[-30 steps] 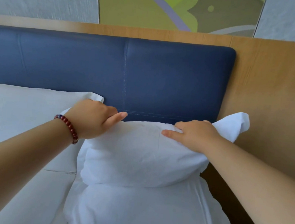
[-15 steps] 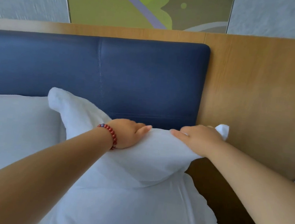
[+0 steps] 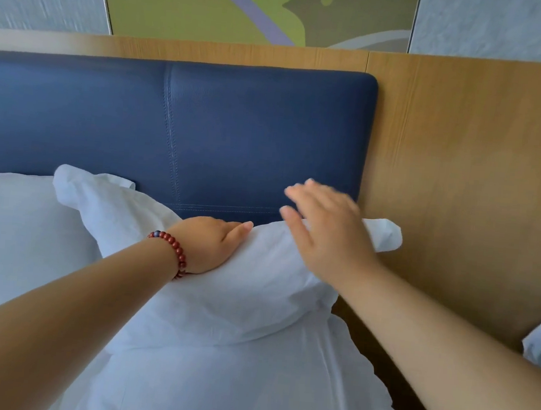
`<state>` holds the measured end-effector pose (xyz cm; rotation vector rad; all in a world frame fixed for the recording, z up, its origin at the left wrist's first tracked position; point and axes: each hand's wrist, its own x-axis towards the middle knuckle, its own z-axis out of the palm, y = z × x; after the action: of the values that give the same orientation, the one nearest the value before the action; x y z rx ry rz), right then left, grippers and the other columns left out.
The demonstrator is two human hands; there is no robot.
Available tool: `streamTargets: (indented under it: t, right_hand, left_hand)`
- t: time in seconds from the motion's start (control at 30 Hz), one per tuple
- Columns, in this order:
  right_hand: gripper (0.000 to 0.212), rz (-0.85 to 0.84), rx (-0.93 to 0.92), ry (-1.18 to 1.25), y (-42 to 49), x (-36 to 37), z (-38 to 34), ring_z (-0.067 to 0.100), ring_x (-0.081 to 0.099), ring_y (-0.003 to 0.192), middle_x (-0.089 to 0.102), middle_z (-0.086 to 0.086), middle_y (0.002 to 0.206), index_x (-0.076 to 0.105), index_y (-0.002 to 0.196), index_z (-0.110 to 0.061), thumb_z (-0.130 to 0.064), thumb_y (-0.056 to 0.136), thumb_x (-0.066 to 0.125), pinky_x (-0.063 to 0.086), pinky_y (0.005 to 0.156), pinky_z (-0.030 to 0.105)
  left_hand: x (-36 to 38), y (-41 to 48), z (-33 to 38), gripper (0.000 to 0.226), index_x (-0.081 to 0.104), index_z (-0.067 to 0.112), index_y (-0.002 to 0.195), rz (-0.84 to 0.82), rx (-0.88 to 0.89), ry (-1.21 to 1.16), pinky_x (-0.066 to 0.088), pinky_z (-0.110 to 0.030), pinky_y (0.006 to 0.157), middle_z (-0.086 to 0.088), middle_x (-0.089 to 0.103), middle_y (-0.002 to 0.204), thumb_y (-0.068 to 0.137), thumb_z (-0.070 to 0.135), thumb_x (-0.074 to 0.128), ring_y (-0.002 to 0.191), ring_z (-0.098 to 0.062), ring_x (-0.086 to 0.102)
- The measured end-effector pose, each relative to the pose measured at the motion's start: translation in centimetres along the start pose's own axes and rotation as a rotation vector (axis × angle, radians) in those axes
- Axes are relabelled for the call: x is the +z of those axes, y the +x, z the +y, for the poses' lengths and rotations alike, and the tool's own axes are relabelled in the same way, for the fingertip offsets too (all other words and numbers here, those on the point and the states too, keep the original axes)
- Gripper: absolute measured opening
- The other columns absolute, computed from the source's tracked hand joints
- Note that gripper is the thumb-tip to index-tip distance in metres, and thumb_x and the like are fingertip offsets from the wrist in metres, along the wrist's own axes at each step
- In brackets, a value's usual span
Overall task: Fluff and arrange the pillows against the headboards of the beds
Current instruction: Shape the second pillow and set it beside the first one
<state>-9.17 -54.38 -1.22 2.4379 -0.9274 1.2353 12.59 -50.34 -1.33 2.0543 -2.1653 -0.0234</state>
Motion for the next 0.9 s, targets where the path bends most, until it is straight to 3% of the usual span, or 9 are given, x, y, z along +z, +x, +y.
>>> streamTargets:
  t: [0.07,0.17,0.3,0.37,0.5,0.57,0.67,0.77,0.9]
  right_hand:
    - [0.052,-0.157,-0.045,-0.035,-0.5,1.8,-1.2,0.026,0.061,0.103,0.069,0.001,0.105,0.065,0.111,-0.015,-0.047,0.098,0.026,0.044,0.09,0.042]
    - [0.056,-0.323,0.012,-0.122,-1.6,3.2,1.0,0.018,0.058,0.104,0.067,-0.007,0.11,0.062,0.116,-0.025,-0.053,0.098,0.016,0.039,0.098,0.037]
    - [0.054,-0.34,0.265,-0.099,-3.1,2.4,5.9,0.017,0.058,0.101,0.065,-0.005,0.112,0.057,0.119,-0.025,-0.05,0.098,0.014,0.046,0.091,0.036]
    - [0.058,-0.312,0.336,-0.164,-3.1,1.8,6.9,0.02,0.055,0.116,0.061,0.001,0.129,0.054,0.13,-0.023,-0.05,0.1,0.011,0.04,0.102,0.038]
    - [0.062,-0.1,0.154,-0.196,-0.9,1.2,3.4,0.021,0.034,0.142,0.043,0.001,0.151,0.046,0.143,-0.022,-0.053,0.101,0.012,0.015,0.119,0.042]
    - [0.062,-0.136,-0.006,-0.159,-0.1,2.1,0.9,0.022,0.045,0.134,0.054,0.001,0.141,0.053,0.138,-0.021,-0.053,0.1,0.015,0.021,0.118,0.041]
    - [0.067,-0.346,-0.008,-0.208,0.5,3.7,-0.3,0.017,0.057,0.109,0.067,-0.007,0.11,0.063,0.114,-0.025,-0.057,0.097,0.008,0.027,0.111,0.034]
    - [0.066,-0.369,0.015,-0.238,1.2,5.0,0.9,0.018,0.055,0.083,0.061,-0.007,0.079,0.058,0.081,-0.022,-0.061,0.094,0.007,0.037,0.091,0.035]
    - [0.063,-0.349,0.004,-0.2,2.9,6.5,2.4,0.02,0.051,0.07,0.053,-0.005,0.065,0.046,0.068,-0.019,-0.063,0.092,0.008,0.034,0.077,0.034]
  left_hand:
    - [0.0,-0.1,-0.1,0.067,0.044,0.035,0.144,0.006,0.0,-0.01,0.03,-0.033,0.11,0.003,0.055,0.14,0.097,0.06,0.004,0.131,-0.02,0.046]
    - [-0.1,-0.3,-0.4,0.066,0.044,0.034,0.144,0.005,-0.019,-0.014,0.029,-0.032,0.109,0.003,0.054,0.142,0.097,0.059,0.005,0.132,-0.02,0.045]
    - [0.2,0.0,-0.4,0.066,0.041,0.033,0.146,-0.001,0.001,0.009,0.029,-0.033,0.11,0.002,0.052,0.144,0.098,0.059,0.005,0.133,-0.021,0.044]
    - [0.1,0.3,-0.6,0.065,0.04,0.032,0.147,0.003,0.004,0.001,0.029,-0.034,0.111,0.001,0.052,0.144,0.098,0.059,0.006,0.134,-0.022,0.044]
    - [-0.4,0.7,-1.4,0.062,0.041,0.034,0.145,0.017,-0.018,-0.034,0.03,-0.033,0.107,0.001,0.053,0.142,0.098,0.059,0.008,0.132,-0.023,0.045]
    - [-0.6,1.1,-1.7,0.059,0.044,0.033,0.14,0.002,-0.027,-0.041,0.033,-0.032,0.098,-0.001,0.058,0.133,0.099,0.058,0.009,0.124,-0.024,0.05]
    - [-1.0,1.5,-2.2,0.051,0.048,0.03,0.13,-0.015,-0.04,-0.034,0.033,-0.031,0.091,-0.002,0.061,0.123,0.101,0.052,0.012,0.107,-0.02,0.052]
    - [-1.4,1.3,-3.4,0.048,0.056,0.032,0.128,0.107,0.028,0.196,0.036,-0.036,0.102,0.006,0.056,0.128,0.102,0.045,0.018,0.117,-0.017,0.046]
    - [-2.3,1.2,-5.1,0.064,0.065,0.031,0.117,0.247,0.08,0.272,0.039,-0.037,0.097,0.008,0.058,0.112,0.094,0.054,0.01,0.106,-0.016,0.048]
